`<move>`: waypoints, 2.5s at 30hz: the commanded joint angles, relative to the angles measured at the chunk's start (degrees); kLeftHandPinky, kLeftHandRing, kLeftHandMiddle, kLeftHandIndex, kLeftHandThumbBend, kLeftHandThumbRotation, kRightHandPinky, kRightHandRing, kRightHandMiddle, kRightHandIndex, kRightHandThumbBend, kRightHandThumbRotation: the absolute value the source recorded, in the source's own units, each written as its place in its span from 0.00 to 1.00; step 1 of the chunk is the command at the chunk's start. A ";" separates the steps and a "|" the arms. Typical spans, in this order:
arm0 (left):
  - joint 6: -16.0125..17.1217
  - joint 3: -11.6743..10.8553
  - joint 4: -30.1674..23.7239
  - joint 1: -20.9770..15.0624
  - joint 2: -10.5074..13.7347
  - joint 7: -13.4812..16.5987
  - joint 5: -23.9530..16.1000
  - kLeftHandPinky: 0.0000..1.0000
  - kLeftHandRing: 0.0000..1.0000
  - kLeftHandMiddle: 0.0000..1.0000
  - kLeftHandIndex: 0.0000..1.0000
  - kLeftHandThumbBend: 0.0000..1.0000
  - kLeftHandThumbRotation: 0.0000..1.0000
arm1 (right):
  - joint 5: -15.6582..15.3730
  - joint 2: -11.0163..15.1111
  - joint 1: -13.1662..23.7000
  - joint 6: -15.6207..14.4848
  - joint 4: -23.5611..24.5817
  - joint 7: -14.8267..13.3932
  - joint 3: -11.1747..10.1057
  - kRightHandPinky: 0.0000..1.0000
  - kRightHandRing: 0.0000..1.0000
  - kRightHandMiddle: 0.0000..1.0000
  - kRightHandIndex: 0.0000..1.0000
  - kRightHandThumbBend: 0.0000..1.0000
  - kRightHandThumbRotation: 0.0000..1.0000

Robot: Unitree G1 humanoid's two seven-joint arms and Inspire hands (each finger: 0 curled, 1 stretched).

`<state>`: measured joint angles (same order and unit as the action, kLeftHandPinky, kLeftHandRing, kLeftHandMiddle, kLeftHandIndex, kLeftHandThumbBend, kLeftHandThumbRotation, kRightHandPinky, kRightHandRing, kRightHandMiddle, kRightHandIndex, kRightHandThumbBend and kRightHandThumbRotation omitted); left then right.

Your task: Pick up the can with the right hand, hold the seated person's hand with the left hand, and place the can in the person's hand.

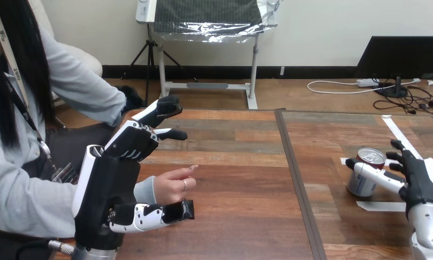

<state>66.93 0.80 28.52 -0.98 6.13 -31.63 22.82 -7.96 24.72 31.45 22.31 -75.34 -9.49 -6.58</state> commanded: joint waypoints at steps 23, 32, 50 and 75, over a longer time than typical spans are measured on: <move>0.80 -0.58 -1.49 -2.85 -0.96 0.63 -0.66 0.66 0.84 0.86 0.78 1.00 0.39 | -3.23 -1.32 9.57 -0.88 0.36 -1.64 2.58 0.77 0.86 0.87 0.92 1.00 0.37; 1.65 -0.59 -1.28 -2.70 -1.35 0.99 -1.00 0.65 0.82 0.85 0.77 1.00 0.39 | -3.70 -1.57 10.53 -1.74 0.20 -1.84 2.59 0.73 0.83 0.86 0.90 1.00 0.34; 3.06 -0.51 -1.17 -2.23 -1.65 3.02 -2.82 0.62 0.81 0.84 0.76 1.00 0.41 | -4.52 -1.82 11.26 -3.23 -0.09 -1.81 2.78 0.71 0.81 0.84 0.89 1.00 0.34; 3.39 0.18 -2.50 -1.11 -1.42 3.49 -2.37 0.59 0.80 0.83 0.75 1.00 0.42 | -4.13 -2.03 10.42 -4.58 -0.43 0.28 2.57 0.74 0.83 0.86 0.89 1.00 0.35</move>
<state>69.59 1.01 28.50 -0.72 4.76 -28.64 20.41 -11.91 22.66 36.84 17.64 -75.73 -9.02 -4.33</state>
